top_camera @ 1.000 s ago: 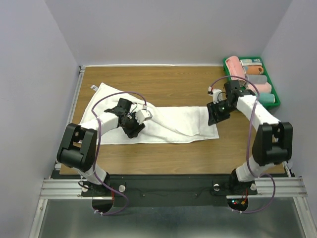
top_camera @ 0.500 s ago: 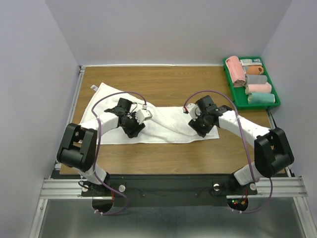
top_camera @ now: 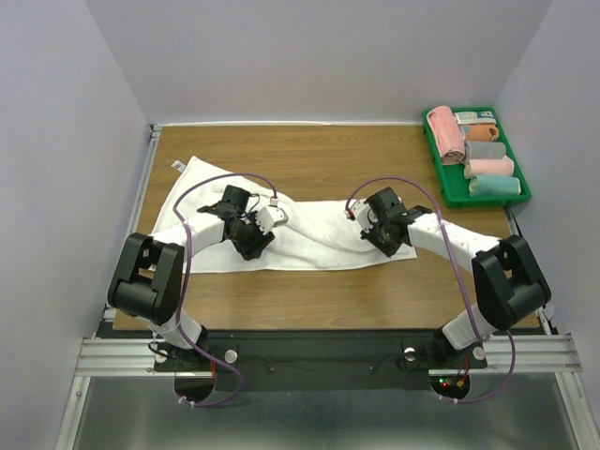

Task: Roll the towels
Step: Flatten the towel

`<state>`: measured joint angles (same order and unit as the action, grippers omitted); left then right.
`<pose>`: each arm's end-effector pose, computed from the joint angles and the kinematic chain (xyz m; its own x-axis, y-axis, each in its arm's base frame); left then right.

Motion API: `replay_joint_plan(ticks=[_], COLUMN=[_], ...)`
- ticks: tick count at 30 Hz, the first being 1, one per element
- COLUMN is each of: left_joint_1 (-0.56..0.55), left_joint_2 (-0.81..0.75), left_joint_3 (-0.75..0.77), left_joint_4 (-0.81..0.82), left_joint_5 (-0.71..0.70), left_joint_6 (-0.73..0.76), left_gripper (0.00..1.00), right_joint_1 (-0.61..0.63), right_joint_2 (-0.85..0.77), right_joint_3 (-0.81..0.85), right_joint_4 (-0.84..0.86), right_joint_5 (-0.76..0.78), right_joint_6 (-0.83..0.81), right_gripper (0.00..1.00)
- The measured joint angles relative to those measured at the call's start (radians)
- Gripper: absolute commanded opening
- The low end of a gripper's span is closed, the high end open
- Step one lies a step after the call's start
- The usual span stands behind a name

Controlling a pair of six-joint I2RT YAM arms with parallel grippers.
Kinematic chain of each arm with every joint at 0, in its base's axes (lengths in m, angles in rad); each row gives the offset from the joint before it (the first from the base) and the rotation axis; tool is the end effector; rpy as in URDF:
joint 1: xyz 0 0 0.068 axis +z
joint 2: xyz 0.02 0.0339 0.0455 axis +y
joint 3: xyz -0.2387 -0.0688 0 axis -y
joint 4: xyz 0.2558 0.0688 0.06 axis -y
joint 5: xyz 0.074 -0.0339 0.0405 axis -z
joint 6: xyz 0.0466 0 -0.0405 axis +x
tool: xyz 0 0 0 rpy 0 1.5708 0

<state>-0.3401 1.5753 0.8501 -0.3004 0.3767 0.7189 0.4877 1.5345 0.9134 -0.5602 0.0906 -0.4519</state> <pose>0.2895 -0.1206 0.1271 -0.2839 0.7500 -0.5974 0.8996 0.4240 0.1048 0.2670 0.1369 0.1406 -0.5447 -0.7812 -0.3051 -0.7494 0.6167 -0.2411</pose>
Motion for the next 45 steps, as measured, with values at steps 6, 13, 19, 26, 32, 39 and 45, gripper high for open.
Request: replay_joint_plan(ticks=[6,13,19,26,32,39,45], left_joint_1=[0.000,0.000,0.000,0.000,-0.001,-0.003,0.039], left_joint_2=[0.005,0.011,0.012,0.012,0.002,-0.003,-0.061], left_joint_3=[-0.005,-0.006,-0.007,-0.009,-0.019,0.018,0.154], left_joint_4=[0.035,0.058,0.060,0.053,0.047,-0.086,-0.254], left_joint_5=[-0.011,-0.014,-0.015,-0.013,0.004,0.058,0.159], left_joint_6=[-0.005,-0.001,0.018,0.063,0.126,0.122,0.024], left_gripper=[0.30,0.17,0.11,0.02,0.20,0.47,0.48], right_joint_1=[0.000,-0.019,-0.146,-0.221,-0.244,-0.265,-0.267], right_joint_2=[0.001,0.044,0.255,0.635,0.945,0.767,0.370], right_joint_3=[0.019,0.217,0.537,1.002,1.261,1.091,0.867], right_joint_4=[0.022,0.015,0.044,0.074,0.087,0.003,-0.122], right_joint_5=[0.069,0.117,0.124,0.160,0.212,0.142,0.007], right_joint_6=[0.004,-0.015,-0.034,-0.043,-0.033,0.006,0.031], right_gripper=[0.01,0.01,0.01,0.01,0.55,0.81,0.69])
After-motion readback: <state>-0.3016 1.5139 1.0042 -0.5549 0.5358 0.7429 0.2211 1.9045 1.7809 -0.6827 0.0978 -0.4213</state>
